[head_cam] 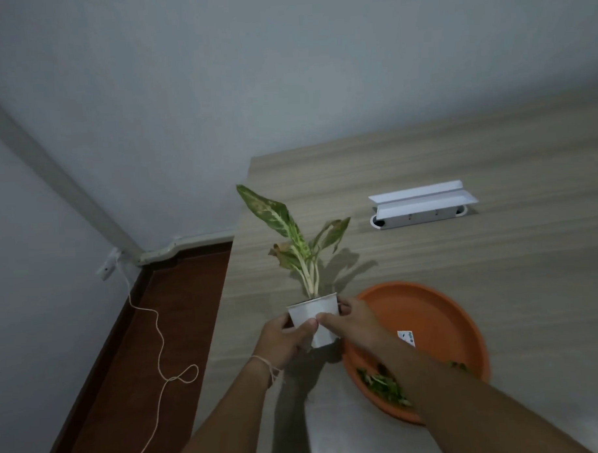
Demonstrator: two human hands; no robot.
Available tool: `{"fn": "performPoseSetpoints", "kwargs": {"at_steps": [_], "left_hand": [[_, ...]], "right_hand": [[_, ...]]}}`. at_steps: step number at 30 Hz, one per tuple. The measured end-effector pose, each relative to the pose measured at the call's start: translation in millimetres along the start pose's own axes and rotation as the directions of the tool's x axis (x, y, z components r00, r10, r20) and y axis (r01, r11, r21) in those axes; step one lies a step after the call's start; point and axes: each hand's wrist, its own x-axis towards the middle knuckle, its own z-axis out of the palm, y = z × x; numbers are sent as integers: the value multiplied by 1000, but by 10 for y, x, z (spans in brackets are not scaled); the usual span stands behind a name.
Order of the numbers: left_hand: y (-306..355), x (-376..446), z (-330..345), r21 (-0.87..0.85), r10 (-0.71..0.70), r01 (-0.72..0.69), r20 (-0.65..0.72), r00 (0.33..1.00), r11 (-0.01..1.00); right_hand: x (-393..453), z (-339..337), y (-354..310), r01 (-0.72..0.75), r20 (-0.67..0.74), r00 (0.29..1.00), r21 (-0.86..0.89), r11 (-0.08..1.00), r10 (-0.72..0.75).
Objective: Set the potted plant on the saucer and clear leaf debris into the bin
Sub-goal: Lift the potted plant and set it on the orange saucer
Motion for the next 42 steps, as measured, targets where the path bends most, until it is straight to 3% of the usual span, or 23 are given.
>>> {"fn": "performPoseSetpoints", "kwargs": {"at_steps": [8,13,17,22,28,32,37,42], "left_hand": [[286,265,757,110,106,-109,30,994,988],[250,316,1179,184,160,-181,124,979,966],[225,296,1386,232,213,-250,171,962,940],[214,320,1520,343,364,-415,204,909,843],[131,312,1547,386,384,-419,166,908,822],[168,269,1566,403,411,-480,250,877,779],[181,324,1566,465,356,-455,289,889,759],[183,288,1307,571,109,-315,365,924,758]], "right_hand": [[-104,-967,-34,22,-71,997,-169,985,-34],[-265,-1340,211,48,-125,989,-269,962,-84],[-374,-1424,346,115,-129,979,-291,950,-158],[-448,-1446,486,81,-151,980,-281,956,-127],[-533,-1405,554,55,-174,979,-280,958,-107],[-518,-1392,620,113,-164,974,-252,961,-158],[-466,-1372,672,79,-177,976,-259,963,-127],[-518,-1336,660,-5,-273,958,-326,945,-89]]}}
